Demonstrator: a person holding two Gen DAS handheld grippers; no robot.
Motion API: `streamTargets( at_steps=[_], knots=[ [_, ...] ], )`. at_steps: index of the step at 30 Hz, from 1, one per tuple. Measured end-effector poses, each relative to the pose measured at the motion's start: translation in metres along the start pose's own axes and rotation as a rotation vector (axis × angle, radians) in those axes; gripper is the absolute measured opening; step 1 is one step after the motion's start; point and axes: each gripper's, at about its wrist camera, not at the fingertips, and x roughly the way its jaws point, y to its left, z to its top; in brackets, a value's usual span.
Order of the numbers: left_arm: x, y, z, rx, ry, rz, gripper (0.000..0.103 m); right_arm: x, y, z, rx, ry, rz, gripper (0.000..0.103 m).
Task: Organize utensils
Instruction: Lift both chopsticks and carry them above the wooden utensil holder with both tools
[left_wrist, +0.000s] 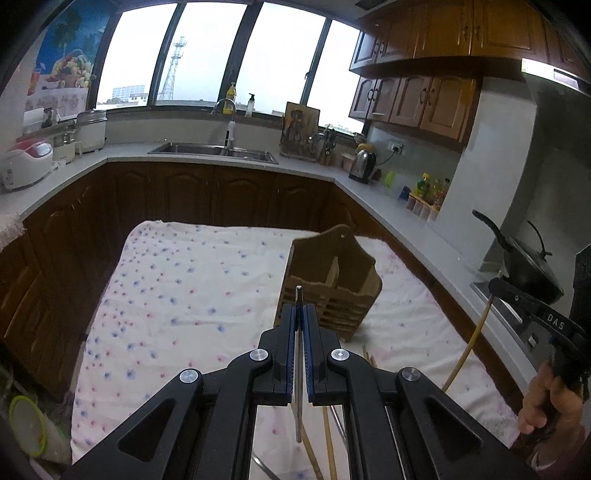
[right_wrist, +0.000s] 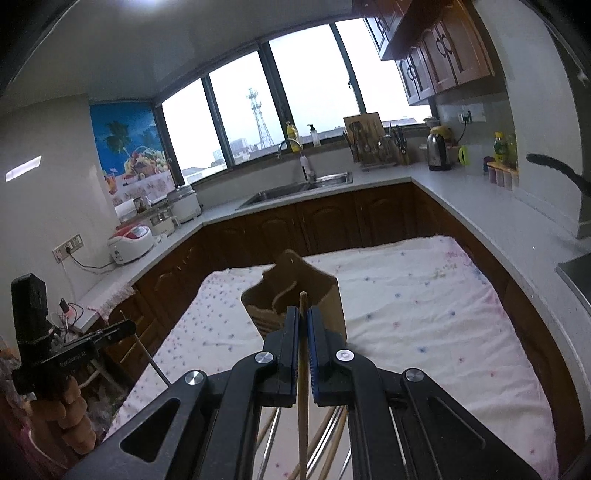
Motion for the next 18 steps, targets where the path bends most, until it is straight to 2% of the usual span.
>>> streamTargets(
  at_steps=[8,18],
  knots=[
    [0.008,0.001,0.026,0.0,-0.074,-0.019,0.002,0.013,0.003,0.039,0.004,-0.091,0.022,0.005],
    [0.039,-0.006,0.081,0.041,-0.217,-0.019,0.002,0.047,0.005,0.103,0.018,-0.238,0.004,0.005]
  ],
)
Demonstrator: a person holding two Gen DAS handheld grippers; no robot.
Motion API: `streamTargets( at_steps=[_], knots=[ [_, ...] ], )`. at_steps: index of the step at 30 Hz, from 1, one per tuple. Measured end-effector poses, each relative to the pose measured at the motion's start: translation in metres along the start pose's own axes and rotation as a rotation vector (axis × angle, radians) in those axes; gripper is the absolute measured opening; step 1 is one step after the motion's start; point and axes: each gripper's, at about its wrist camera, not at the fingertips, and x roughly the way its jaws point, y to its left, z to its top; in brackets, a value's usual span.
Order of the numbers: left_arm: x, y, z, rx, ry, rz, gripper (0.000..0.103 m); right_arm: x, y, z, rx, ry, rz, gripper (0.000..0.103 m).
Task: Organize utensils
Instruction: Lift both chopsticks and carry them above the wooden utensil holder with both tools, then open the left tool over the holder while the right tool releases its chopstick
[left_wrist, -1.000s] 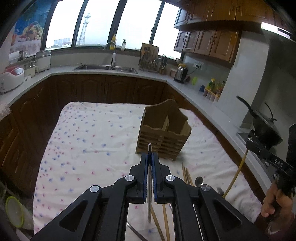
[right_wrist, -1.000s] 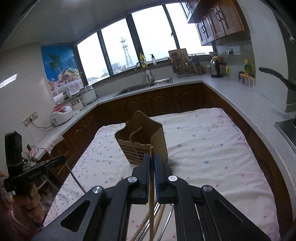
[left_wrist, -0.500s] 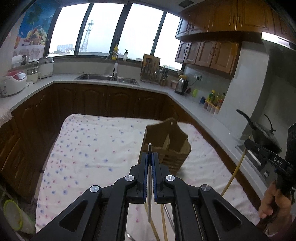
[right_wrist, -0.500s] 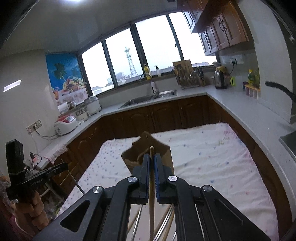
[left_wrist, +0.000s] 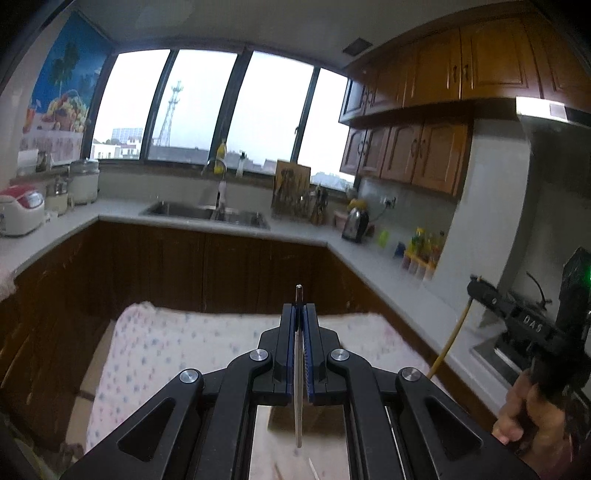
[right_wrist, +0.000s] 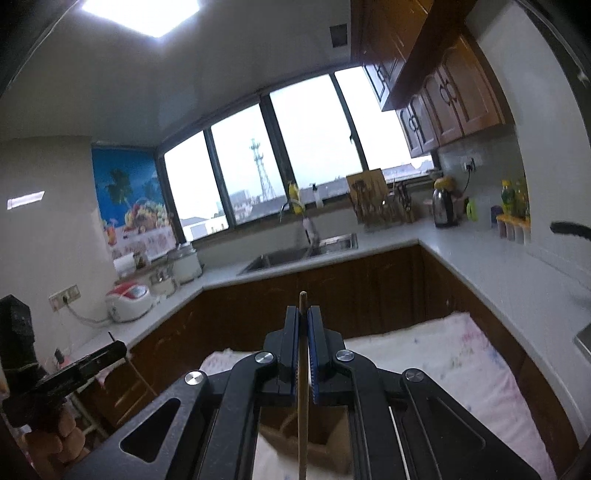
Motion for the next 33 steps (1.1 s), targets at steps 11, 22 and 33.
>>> streamTargets(
  at_steps=[11,22,33],
  knots=[
    [0.092,0.012,-0.015,-0.032,-0.043,0.0,0.002,0.063,-0.01,-0.012,-0.007,-0.033,-0.017,0.005],
    [0.197,0.041,-0.076,-0.138,0.051,0.042,0.002,0.098,-0.028,-0.08,0.006,0.008,-0.047,0.005],
    [0.221,0.04,-0.069,-0.138,0.087,0.048,0.004,0.098,-0.045,-0.089,0.041,0.062,-0.094,0.006]
  ],
)
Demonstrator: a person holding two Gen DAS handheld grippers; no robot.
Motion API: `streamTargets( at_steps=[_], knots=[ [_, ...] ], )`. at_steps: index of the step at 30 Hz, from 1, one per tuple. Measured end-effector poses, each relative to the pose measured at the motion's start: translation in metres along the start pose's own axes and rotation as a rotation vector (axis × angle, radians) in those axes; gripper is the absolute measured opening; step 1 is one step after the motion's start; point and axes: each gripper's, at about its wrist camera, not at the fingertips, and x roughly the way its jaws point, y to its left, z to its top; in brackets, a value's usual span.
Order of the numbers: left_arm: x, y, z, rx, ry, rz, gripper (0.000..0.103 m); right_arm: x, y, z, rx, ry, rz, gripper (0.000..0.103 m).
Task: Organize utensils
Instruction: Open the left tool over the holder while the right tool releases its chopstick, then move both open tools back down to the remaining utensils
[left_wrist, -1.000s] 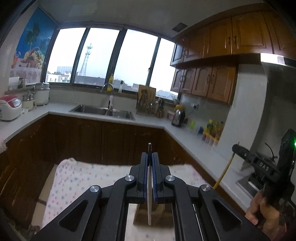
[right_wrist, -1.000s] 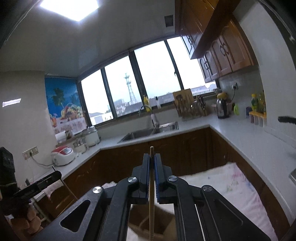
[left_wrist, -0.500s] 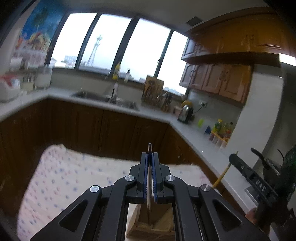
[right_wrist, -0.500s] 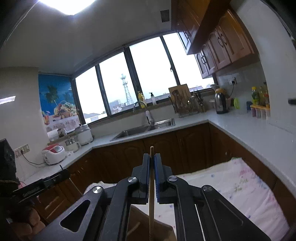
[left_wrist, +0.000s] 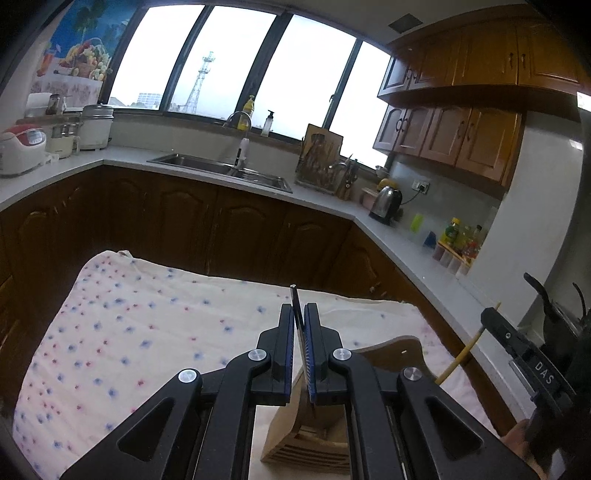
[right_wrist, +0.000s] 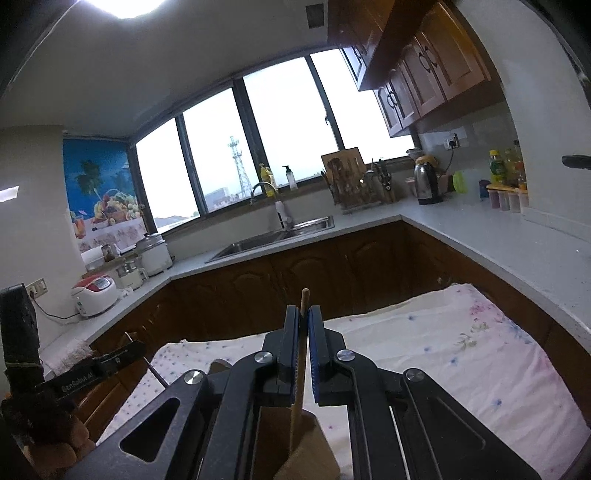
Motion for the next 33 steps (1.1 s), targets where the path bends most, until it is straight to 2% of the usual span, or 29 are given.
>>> streamTargets(
  at_steps=[12,15,16,17,18,19,20,21,23,24,25,26,27,31,33],
  knots=[
    [-0.009,-0.005,0.007,0.025,0.015,0.01,0.005,0.007,-0.007,-0.001,0.025,0.03,0.003,0.006],
    [-0.018,-0.002,0.002,0.026,0.023,0.014,0.009,0.008,-0.008,-0.002,0.026,0.045,0.006,0.012],
    [-0.021,-0.001,0.002,0.025,0.025,0.01,0.016,0.008,-0.007,-0.002,0.023,0.054,0.006,0.013],
    [-0.023,-0.001,0.002,0.024,0.024,0.012,0.025,0.008,-0.007,-0.001,0.019,0.059,0.008,0.021],
    [-0.026,0.001,0.001,0.024,0.018,0.016,0.029,0.007,-0.007,0.0,0.019,0.06,0.014,0.036],
    [-0.029,0.001,0.002,0.023,0.009,0.013,0.036,0.004,-0.007,0.0,0.02,0.057,0.022,0.044],
    [-0.033,0.0,0.002,0.02,0.003,0.009,0.039,0.002,-0.007,0.0,0.023,0.053,0.028,0.06],
    [-0.037,0.001,0.002,0.016,0.001,0.009,0.042,-0.003,-0.007,0.0,0.03,0.045,0.04,0.07],
    [-0.044,0.003,-0.003,0.01,-0.002,0.012,0.057,-0.012,-0.008,0.001,0.043,0.035,0.057,0.072],
    [-0.051,0.005,-0.004,0.004,-0.012,0.014,0.06,-0.017,-0.009,0.002,0.052,0.035,0.07,0.078],
    [-0.058,0.007,-0.006,0.001,-0.017,0.022,0.069,-0.02,-0.01,0.002,0.058,0.034,0.079,0.082],
    [-0.064,0.01,-0.01,-0.001,-0.021,0.032,0.076,-0.028,-0.012,0.001,0.068,0.029,0.095,0.092],
    [-0.07,0.012,-0.013,-0.004,-0.024,0.042,0.078,-0.033,-0.013,0.001,0.072,0.025,0.103,0.1],
    [-0.104,0.019,-0.034,-0.023,-0.013,0.084,0.088,-0.063,-0.014,-0.008,0.073,0.034,0.129,0.101],
    [-0.121,0.017,-0.042,-0.028,-0.011,0.084,0.089,-0.079,-0.013,-0.014,0.069,0.04,0.132,0.101]
  ],
)
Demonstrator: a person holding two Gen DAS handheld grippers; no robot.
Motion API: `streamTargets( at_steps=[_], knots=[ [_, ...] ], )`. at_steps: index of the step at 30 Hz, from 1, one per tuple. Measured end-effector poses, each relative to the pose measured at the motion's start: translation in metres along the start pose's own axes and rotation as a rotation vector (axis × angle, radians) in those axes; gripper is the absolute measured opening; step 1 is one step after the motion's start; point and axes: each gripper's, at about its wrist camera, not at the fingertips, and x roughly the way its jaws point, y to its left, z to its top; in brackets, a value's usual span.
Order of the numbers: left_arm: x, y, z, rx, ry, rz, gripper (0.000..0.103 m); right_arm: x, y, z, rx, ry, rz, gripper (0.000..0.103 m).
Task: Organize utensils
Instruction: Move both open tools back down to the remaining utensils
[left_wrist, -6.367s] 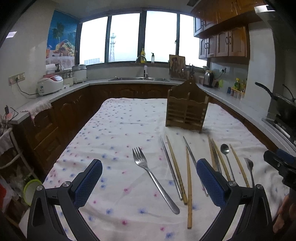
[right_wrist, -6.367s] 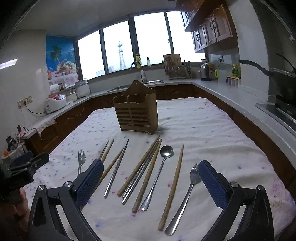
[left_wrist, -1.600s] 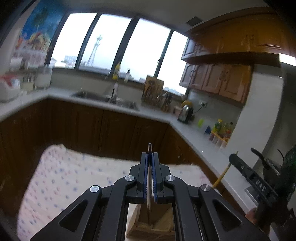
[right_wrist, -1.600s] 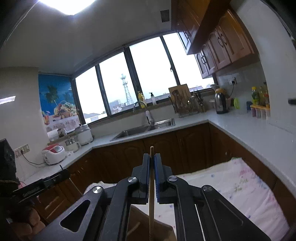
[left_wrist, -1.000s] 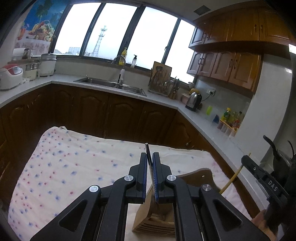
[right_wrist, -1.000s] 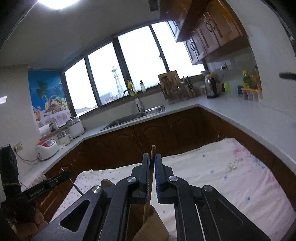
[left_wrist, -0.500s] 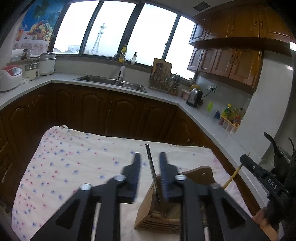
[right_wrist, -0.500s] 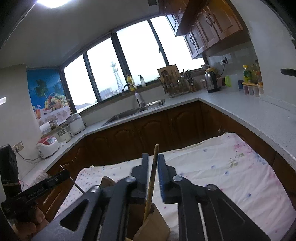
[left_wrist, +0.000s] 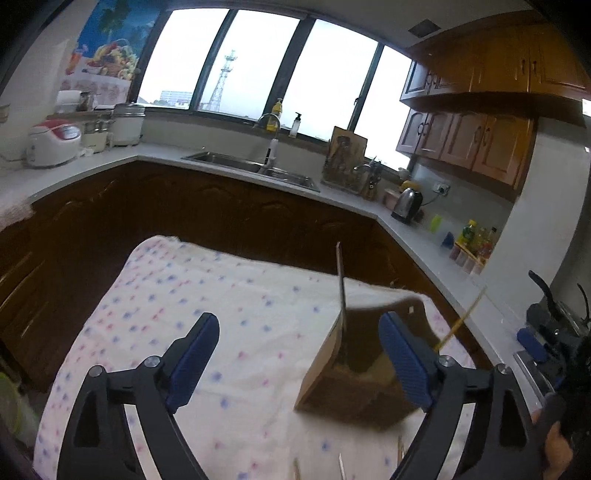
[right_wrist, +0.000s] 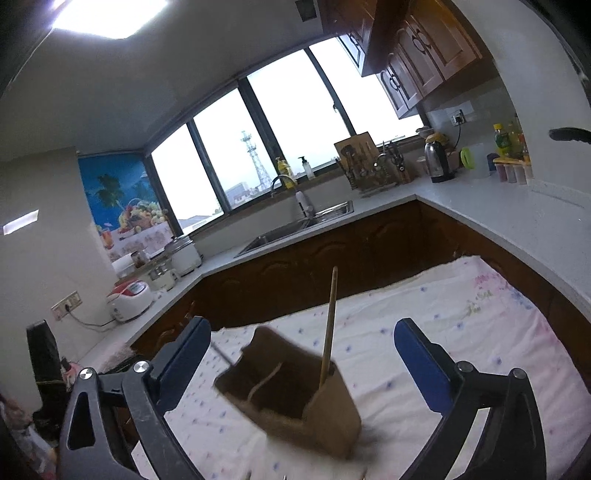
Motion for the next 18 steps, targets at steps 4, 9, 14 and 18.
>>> streamTargets(
  at_steps=[4,9,14,18],
  knots=[
    [-0.036,0.003,-0.025,0.005,0.03,0.02,0.09,-0.028,0.005,-0.014,-0.024,0.017,-0.002,0.101],
    [-0.079,0.006,-0.043,0.029,0.05,0.051,0.09,-0.061,0.006,-0.032,-0.053,0.053,-0.025,0.101],
    [-0.112,0.009,-0.057,0.012,0.082,0.045,0.09,-0.082,0.008,-0.053,-0.066,0.096,-0.05,0.101],
    [-0.126,0.008,-0.065,0.025,0.1,0.052,0.09,-0.096,0.007,-0.068,-0.067,0.117,-0.072,0.101]
  ],
)
